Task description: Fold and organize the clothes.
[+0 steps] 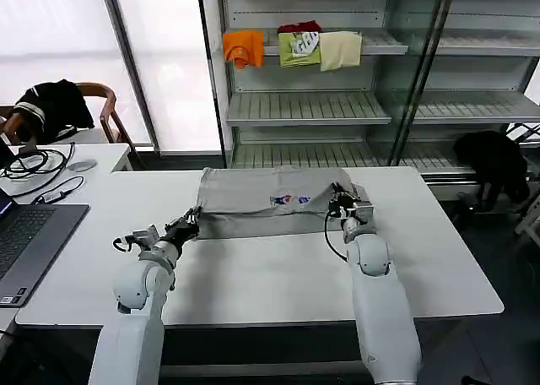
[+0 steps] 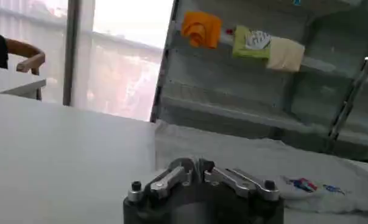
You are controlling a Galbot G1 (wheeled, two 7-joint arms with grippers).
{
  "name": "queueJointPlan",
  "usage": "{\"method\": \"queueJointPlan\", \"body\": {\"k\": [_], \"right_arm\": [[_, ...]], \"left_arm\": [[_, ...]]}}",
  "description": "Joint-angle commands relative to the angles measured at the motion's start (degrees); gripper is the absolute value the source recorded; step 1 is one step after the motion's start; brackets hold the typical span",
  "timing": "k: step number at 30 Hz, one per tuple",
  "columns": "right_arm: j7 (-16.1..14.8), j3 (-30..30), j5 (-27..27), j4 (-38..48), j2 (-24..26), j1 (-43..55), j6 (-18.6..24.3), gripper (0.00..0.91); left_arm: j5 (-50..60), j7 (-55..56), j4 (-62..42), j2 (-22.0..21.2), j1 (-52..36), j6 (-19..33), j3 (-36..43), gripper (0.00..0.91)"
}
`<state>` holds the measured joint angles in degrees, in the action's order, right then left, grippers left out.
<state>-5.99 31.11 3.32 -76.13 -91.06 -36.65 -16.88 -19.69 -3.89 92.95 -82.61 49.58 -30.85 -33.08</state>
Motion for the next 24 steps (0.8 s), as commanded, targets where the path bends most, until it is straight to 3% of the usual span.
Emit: {"method": "queueJointPlan", "body": {"k": [1, 8, 12, 13, 17, 24], "right_arm": [[2.5, 0.2, -2.6, 1.8, -0.2, 2.5, 2.1, 0.907], [3.3, 0.6, -5.1, -0.7, 0.2, 2.8, -2.3, 0.907], [1.9, 0.3, -1.7, -6.4, 2.5, -1.7, -15.1, 0.907], [1.3, 0.5, -0.9, -7.8, 3.1, -3.4, -16.3, 0.907], [-0.6, 1.6, -1.2, -12.0, 7.2, -8.6, -16.5, 0.907], [-1.8, 4.0, -4.7, -14.5, 10.9, -14.3, -16.4, 0.907]], "left_arm": [[0.2, 2.1, -0.5, 0.0, -0.6, 0.2, 0.1, 0.907], [-0.4, 2.5, 2.0, 0.3, 0.1, 0.2, -0.1, 0.907], [2.0, 1.6, 3.9, 0.8, 1.7, -1.1, 0.5, 0.907], [3.4, 1.0, 4.2, 0.9, 2.0, -1.6, 0.6, 0.907], [12.8, -2.5, 5.0, 1.4, 5.0, -2.2, 2.3, 0.907], [14.3, -3.1, 4.3, 0.8, 6.0, -2.3, 3.4, 0.907]]}}
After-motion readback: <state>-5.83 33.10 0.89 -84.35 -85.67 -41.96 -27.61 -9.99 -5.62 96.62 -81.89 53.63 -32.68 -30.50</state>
